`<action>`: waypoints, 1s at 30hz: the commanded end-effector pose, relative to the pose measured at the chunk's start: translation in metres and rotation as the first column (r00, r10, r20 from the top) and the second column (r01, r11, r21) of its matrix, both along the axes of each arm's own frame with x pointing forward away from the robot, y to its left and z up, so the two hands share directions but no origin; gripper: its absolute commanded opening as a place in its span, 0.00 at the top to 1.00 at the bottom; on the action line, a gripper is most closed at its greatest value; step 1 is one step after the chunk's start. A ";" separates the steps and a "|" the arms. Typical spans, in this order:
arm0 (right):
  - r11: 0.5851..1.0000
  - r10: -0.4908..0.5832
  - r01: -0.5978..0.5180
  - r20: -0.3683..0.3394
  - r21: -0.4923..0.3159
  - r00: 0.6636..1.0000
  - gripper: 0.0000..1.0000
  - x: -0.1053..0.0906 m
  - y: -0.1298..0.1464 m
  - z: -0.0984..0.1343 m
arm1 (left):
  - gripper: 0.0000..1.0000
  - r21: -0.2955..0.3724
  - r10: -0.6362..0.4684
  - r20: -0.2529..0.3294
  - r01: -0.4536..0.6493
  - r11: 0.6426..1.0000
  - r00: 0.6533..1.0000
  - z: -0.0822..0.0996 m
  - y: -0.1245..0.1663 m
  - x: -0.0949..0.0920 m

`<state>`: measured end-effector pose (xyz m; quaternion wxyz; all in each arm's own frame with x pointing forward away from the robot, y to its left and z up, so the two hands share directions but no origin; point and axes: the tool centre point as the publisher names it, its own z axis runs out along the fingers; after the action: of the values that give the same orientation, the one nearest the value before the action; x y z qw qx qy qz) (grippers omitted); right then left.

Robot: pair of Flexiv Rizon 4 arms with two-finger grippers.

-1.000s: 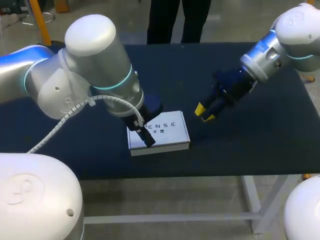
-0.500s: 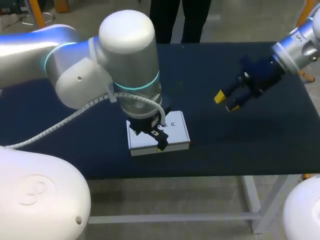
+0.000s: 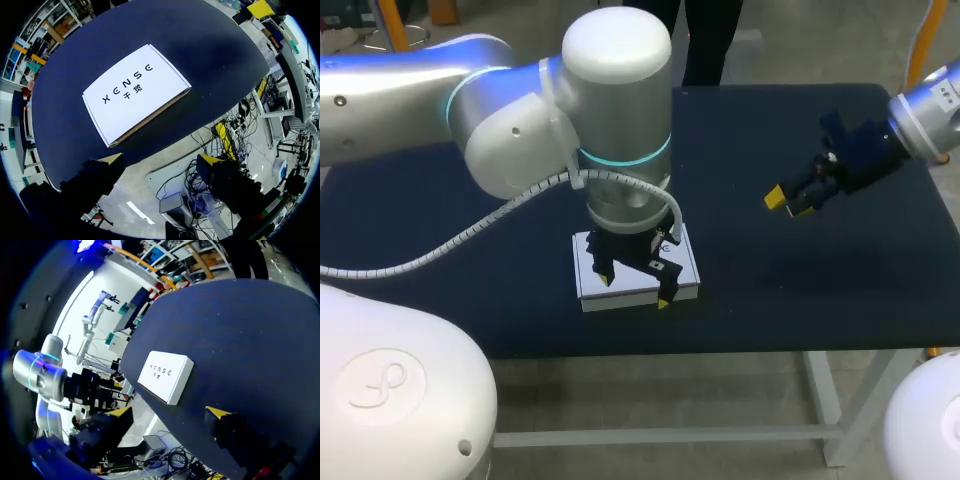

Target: Assemble the packaging by folding the flat box into shape, placing the metal phone stand inside, and closing the box properly

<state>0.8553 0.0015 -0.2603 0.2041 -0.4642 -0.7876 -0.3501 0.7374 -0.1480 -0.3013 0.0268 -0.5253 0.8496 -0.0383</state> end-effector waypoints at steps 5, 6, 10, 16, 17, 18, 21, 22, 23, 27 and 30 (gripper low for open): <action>0.993 -0.119 0.112 0.384 0.041 0.916 0.00 -0.008 -0.024 0.005 | 0.00 0.005 0.163 0.051 -0.164 0.986 0.985 -0.022 -0.003 -0.010; 0.993 -0.119 0.114 0.419 0.036 0.900 0.00 -0.007 -0.026 0.004 | 0.00 -0.009 0.161 0.040 -0.161 0.987 0.986 -0.024 -0.005 -0.012; 0.984 -0.170 0.170 0.504 0.046 0.847 0.00 -0.002 -0.035 0.003 | 0.00 -0.031 0.207 0.038 -0.206 0.978 0.978 -0.033 -0.008 -0.017; 0.993 -0.085 0.120 0.633 -0.012 0.769 0.00 0.008 -0.042 -0.006 | 0.00 -0.049 0.242 0.002 -0.241 0.969 0.970 -0.053 -0.015 -0.013; 0.993 -0.076 0.115 0.647 -0.019 0.759 0.00 0.009 -0.043 -0.007 | 0.00 -0.054 0.249 -0.004 -0.249 0.967 0.968 -0.056 -0.016 -0.011; 0.994 -0.063 0.106 0.665 -0.024 0.745 0.00 0.012 -0.045 -0.010 | 0.00 -0.045 0.271 0.002 -0.270 0.962 0.963 -0.060 -0.017 -0.010; 0.996 -0.048 0.091 0.690 -0.026 0.722 0.00 0.016 -0.050 -0.013 | 0.00 -0.042 0.289 -0.002 -0.288 0.957 0.957 -0.065 -0.020 -0.007; 0.996 -0.043 0.083 0.699 -0.023 0.714 0.00 0.018 -0.052 -0.015 | 0.00 -0.041 0.298 -0.006 -0.298 0.954 0.955 -0.067 -0.020 -0.006; 0.997 -0.042 0.079 0.702 -0.020 0.711 0.00 0.019 -0.054 -0.016 | 0.00 -0.042 0.309 -0.007 -0.309 0.950 0.951 -0.069 -0.020 -0.004; 0.999 -0.031 0.049 0.711 -0.004 0.703 0.00 0.029 -0.062 -0.023 | 0.00 -0.058 0.344 -0.013 -0.344 0.937 0.939 -0.078 -0.020 0.001; 1.000 -0.023 0.020 0.717 0.013 0.697 0.00 0.036 -0.067 -0.028 | 0.00 -0.061 0.367 -0.010 -0.367 0.928 0.930 -0.084 -0.019 0.006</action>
<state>0.8811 -0.0586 -0.2813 -0.1317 -0.3236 -0.8204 -0.4525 0.7406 -0.1623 -0.3773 0.0182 -0.6752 0.7349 -0.0609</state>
